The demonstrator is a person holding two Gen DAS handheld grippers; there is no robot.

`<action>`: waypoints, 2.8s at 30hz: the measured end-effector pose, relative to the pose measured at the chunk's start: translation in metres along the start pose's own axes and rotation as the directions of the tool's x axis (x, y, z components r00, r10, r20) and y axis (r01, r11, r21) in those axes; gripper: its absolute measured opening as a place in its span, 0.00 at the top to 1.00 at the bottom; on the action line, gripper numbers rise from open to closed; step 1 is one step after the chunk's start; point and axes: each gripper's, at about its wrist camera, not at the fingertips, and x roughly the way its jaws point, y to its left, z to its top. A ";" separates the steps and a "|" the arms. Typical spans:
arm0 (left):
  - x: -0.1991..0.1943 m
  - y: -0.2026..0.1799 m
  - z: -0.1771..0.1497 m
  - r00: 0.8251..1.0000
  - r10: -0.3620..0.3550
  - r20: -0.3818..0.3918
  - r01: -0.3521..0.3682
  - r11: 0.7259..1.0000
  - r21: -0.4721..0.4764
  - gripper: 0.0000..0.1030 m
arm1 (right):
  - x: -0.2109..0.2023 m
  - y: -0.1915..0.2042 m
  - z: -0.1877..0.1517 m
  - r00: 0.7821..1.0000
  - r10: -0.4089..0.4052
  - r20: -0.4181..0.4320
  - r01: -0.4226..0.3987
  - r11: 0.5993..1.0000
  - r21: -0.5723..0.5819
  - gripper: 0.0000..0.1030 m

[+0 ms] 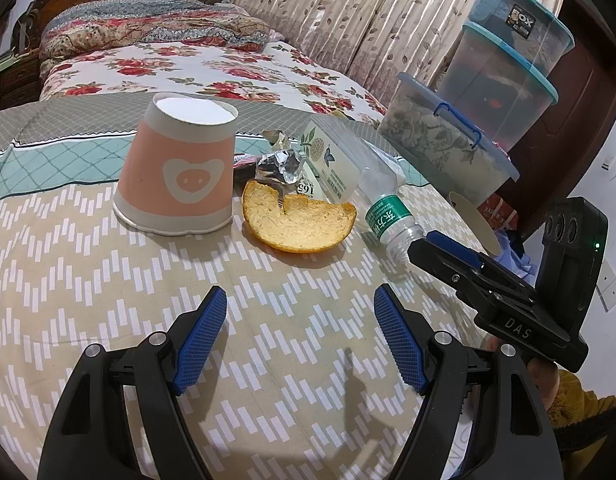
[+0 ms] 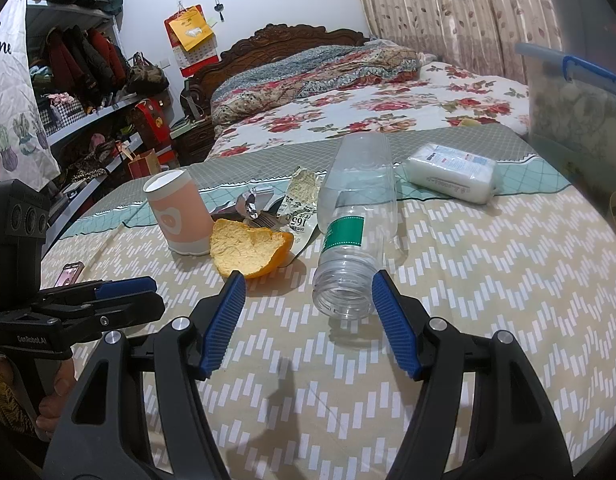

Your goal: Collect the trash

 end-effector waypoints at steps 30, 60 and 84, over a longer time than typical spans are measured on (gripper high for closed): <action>-0.002 0.002 0.001 1.000 -0.002 0.003 0.002 1.000 -0.005 0.30 | -0.001 -0.001 0.000 1.000 -0.001 -0.003 0.001 1.000 -0.001 0.35; -0.004 0.005 0.000 1.000 -0.005 0.003 0.005 1.000 -0.009 0.30 | -0.001 -0.001 0.000 1.000 -0.004 -0.005 0.004 1.000 -0.002 0.35; -0.005 0.006 0.000 1.000 -0.008 0.004 0.008 1.000 -0.011 0.30 | -0.002 0.000 0.000 1.000 -0.007 -0.005 0.007 1.000 -0.003 0.35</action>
